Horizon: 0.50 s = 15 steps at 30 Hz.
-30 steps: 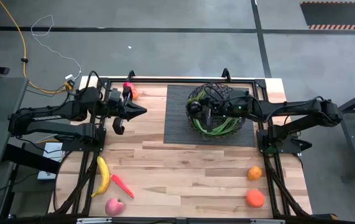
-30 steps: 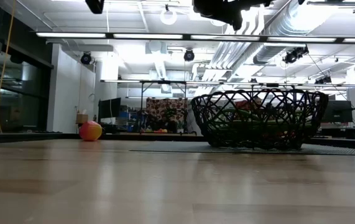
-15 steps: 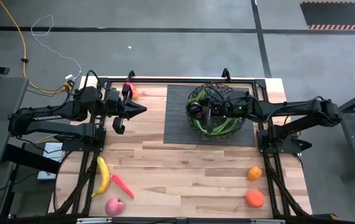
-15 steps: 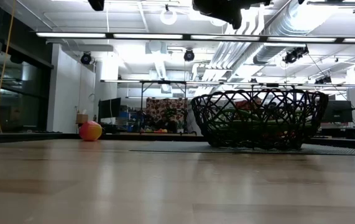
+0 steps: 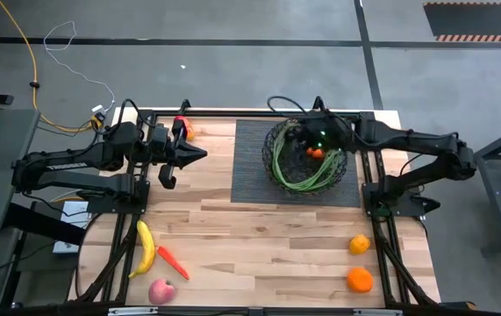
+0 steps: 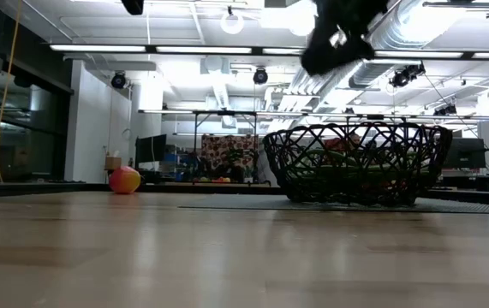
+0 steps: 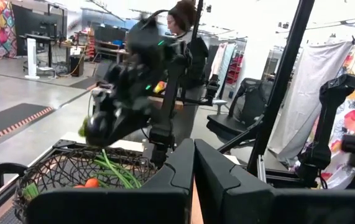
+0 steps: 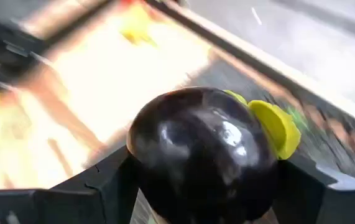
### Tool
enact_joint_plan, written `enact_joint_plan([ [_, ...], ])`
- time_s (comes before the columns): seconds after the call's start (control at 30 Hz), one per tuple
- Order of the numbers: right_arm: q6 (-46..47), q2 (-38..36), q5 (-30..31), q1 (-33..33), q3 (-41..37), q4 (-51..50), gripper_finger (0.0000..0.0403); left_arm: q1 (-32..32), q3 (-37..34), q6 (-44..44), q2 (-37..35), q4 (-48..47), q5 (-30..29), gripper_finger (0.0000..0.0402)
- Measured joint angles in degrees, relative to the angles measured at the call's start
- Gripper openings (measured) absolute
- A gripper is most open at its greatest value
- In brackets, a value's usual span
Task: Build produce basket
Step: Put the mangosteen into the wire basket
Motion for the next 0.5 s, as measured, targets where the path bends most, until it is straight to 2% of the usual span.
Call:
enact_joint_plan([
  [0.17,2.1,5.6,-2.2,-5.6,-1.9,-7.4,0.0273,0.0,0.0,0.0,0.0,0.0,0.0,0.0],
  [0.3,0.2,11.7,-2.8,-8.3,-2.6,-6.9,0.0273,0.0,0.0,0.0,0.0,-0.1,-0.1,0.0],
  [0.5,-4.1,20.5,-1.9,-9.0,-2.6,-3.7,0.0273,0.0,0.0,0.0,0.0,-0.1,-0.3,0.0],
])
